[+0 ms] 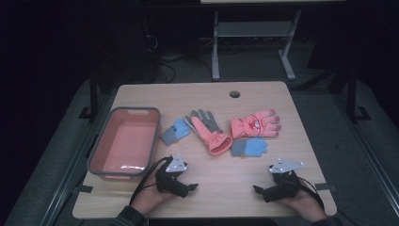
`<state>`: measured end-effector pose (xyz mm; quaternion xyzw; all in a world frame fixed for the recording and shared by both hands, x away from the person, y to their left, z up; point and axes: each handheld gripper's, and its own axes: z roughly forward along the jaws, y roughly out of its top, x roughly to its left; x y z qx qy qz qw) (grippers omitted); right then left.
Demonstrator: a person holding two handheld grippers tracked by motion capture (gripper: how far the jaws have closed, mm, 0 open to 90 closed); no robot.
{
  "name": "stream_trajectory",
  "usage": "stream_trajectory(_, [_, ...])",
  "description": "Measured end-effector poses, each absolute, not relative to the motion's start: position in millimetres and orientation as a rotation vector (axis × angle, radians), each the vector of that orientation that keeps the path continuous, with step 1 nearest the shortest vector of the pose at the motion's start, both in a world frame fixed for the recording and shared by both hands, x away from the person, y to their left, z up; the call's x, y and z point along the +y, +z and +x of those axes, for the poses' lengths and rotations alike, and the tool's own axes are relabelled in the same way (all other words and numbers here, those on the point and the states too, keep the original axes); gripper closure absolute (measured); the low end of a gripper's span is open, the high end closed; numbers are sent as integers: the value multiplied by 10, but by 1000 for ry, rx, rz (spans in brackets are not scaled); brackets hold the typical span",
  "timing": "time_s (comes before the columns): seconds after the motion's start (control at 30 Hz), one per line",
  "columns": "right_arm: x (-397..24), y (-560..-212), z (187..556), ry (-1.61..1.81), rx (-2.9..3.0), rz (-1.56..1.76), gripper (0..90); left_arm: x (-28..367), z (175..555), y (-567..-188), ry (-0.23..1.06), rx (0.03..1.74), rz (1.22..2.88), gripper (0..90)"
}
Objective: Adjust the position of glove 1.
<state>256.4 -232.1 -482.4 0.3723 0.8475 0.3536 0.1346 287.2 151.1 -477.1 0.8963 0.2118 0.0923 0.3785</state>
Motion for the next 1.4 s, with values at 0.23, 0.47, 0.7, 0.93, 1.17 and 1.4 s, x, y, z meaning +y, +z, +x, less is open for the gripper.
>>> stream_trajectory(0.23, [-2323, -4820, 2569, 1025, 2464, 1074, 1, 1511, 2871, -4771, 236, 543, 2290, 123])
stream_trajectory(0.47, [-2302, -4798, 2581, 1036, 2475, 1059, 91, 1517, 2856, -4776, 227, 560, 2271, 123])
stream_trajectory(0.7, [-2291, -4705, 2606, 1048, 2475, 1098, 320, 1617, 2902, -4772, 234, 554, 2279, 123])
stream_trajectory(0.93, [-2322, -4604, 2654, 1099, 2445, 1124, 496, 1619, 2904, -4772, 233, 559, 2277, 123])
stream_trajectory(1.17, [-2326, -4549, 2761, 1107, 2456, 1109, 664, 1618, 2904, -4772, 236, 558, 2279, 123])
stream_trajectory(1.4, [-2353, -4537, 2827, 1136, 2475, 1117, 796, 1618, 2904, -4769, 232, 562, 2279, 123])
